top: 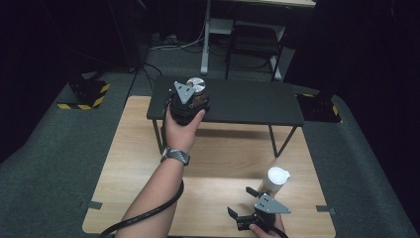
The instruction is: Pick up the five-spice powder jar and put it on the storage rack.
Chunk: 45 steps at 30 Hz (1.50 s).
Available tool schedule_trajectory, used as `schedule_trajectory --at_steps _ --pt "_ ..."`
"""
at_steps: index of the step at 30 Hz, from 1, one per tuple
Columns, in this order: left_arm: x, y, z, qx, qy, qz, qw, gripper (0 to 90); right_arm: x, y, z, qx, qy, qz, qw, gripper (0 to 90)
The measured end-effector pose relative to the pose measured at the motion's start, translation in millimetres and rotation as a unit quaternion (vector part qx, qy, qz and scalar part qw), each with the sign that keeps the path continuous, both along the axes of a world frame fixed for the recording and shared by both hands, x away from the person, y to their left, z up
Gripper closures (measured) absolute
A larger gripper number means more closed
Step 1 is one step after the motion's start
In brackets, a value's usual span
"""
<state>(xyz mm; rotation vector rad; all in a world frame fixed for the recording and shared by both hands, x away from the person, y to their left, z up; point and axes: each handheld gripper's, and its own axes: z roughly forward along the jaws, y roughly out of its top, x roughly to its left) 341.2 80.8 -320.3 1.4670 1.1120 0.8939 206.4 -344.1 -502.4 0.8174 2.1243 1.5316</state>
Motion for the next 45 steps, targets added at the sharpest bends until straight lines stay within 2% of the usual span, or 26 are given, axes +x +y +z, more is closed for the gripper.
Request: schedule_trajectory --at_steps 12,17,24,38,42,45 --pt "4.7 -3.2 0.4 0.002 0.003 -0.001 1.0 30.9 -0.3 2.0 0.3 -0.002 -0.001 0.004 1.0 0.1" --pt "6.5 -3.1 -0.5 -0.004 0.004 0.0 1.0 30.9 -0.2 2.3 0.4 -0.003 -0.001 0.006 1.0 0.1" --pt "9.4 -4.5 -0.5 0.001 0.004 -0.001 1.0 30.8 -0.1 2.2 0.2 -0.002 -0.001 0.005 1.0 0.0" --pt "9.0 -1.3 -2.3 -0.004 0.0 -0.005 1.0 30.3 -0.5 2.0 -0.2 -0.001 -0.003 0.006 1.0 0.1" --pt "7.0 1.2 -1.3 -0.009 -0.003 -0.007 0.9999 20.7 -0.3 2.1 -0.1 -0.001 -0.001 0.006 1.0 0.0" --pt "3.5 1.5 -1.4 -0.008 -0.007 -0.005 0.9999 17.3 -0.2 2.5 0.1 -0.002 -0.001 0.007 1.0 0.1"
